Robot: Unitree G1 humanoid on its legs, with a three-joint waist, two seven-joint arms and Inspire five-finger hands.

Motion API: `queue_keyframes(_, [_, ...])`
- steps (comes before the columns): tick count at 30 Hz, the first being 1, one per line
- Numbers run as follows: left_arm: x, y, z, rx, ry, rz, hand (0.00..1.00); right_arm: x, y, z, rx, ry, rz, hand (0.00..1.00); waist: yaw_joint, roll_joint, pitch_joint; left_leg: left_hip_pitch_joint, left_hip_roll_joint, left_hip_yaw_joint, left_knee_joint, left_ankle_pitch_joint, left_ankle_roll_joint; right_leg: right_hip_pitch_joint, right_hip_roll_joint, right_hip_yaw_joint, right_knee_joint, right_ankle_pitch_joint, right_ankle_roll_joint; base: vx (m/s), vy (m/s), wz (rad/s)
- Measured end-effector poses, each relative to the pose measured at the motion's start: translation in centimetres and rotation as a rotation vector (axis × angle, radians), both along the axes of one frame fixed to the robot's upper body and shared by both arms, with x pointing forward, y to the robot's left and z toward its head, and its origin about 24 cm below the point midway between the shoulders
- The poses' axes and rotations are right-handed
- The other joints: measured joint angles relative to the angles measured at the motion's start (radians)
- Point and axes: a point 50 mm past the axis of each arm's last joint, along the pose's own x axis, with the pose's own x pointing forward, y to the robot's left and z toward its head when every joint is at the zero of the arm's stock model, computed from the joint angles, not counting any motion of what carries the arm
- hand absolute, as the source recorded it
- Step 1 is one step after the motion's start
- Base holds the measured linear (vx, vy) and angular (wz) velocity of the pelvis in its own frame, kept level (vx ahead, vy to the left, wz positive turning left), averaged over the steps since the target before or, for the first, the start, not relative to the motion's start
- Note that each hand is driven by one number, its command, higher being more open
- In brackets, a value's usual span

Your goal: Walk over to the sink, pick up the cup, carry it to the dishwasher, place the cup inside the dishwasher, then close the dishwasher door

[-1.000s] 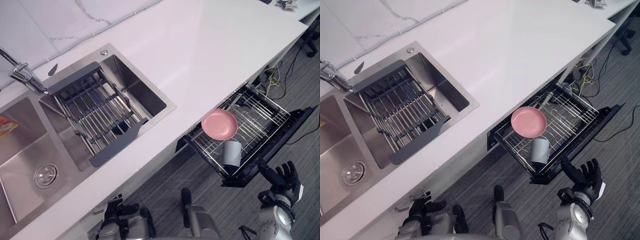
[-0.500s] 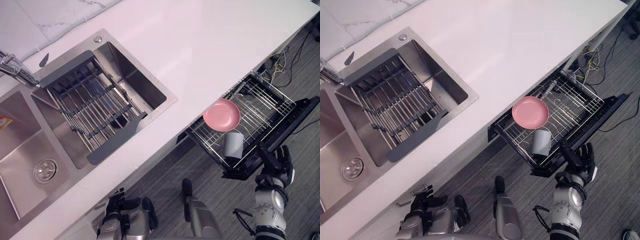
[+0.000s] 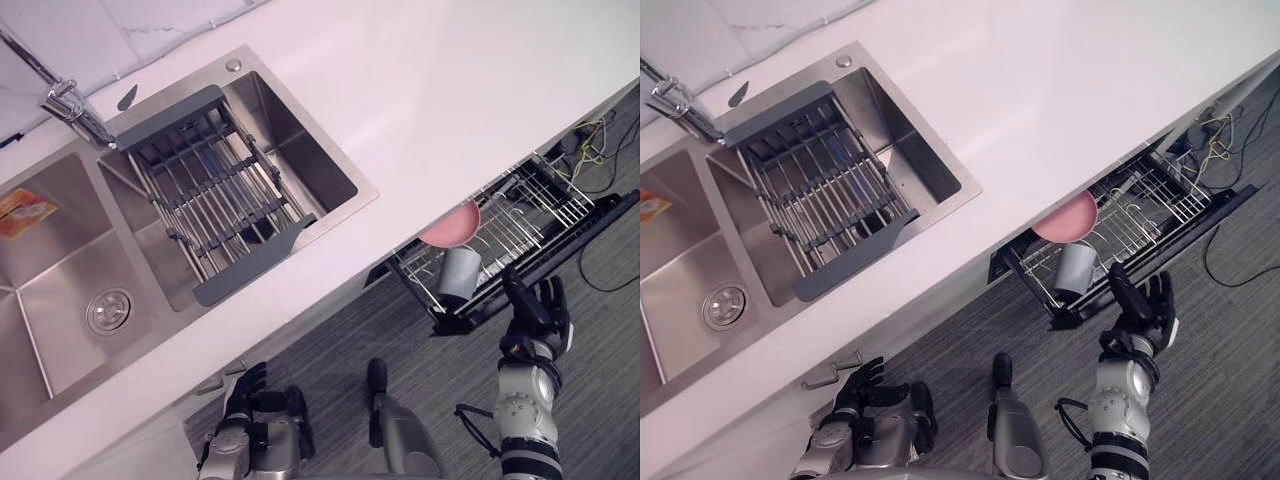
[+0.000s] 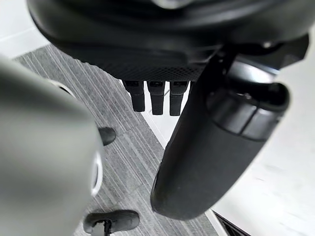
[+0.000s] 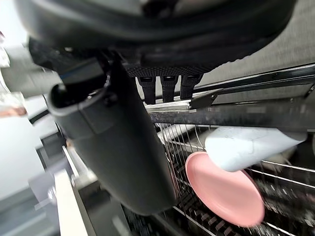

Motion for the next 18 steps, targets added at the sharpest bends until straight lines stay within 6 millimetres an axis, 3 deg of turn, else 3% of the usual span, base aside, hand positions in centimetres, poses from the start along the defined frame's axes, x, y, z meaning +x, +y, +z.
queue_keyframes(5, [0.3,-0.3,0.2,-0.009,-0.016,-0.001,0.9,2.1,0.7,1.7,-0.018,-0.059,0.045,0.9,0.018,0.023,0.012,-0.032,-0.002,-0.075,-0.016,0.031,-0.004,0.0,-0.01,-0.073,0.003,-0.007,-0.008,-0.03,-0.014,0.44])
queue_keyframes(11, [0.2,-0.2,0.2,-0.008,-0.018,-0.012,0.9,4.4,1.0,3.0,-0.06,-0.069,0.101,0.9,0.027,0.025,0.012,-0.054,-0.016,-0.172,-0.044,0.063,-0.004,-0.005,-0.034,-0.164,0.051,-0.05,-0.008,0.0,-0.004,0.49])
queue_keyframes(16, [0.0,0.1,0.1,0.01,-0.009,-0.024,0.9,4.8,2.7,2.1,-0.103,-0.047,0.213,0.9,0.02,0.027,0.01,-0.059,-0.027,-0.185,-0.037,0.065,-0.006,-0.002,-0.041,-0.174,0.055,-0.052,-0.005,0.0,0.014,0.07])
queue_keyframes(18, [-0.1,0.1,0.1,0.011,-0.005,-0.025,0.9,5.0,2.4,1.8,-0.105,-0.033,0.201,0.9,0.019,0.028,0.009,-0.063,-0.028,-0.196,-0.036,0.069,-0.006,0.004,-0.041,-0.183,0.045,-0.047,-0.005,-0.04,0.001,0.12])
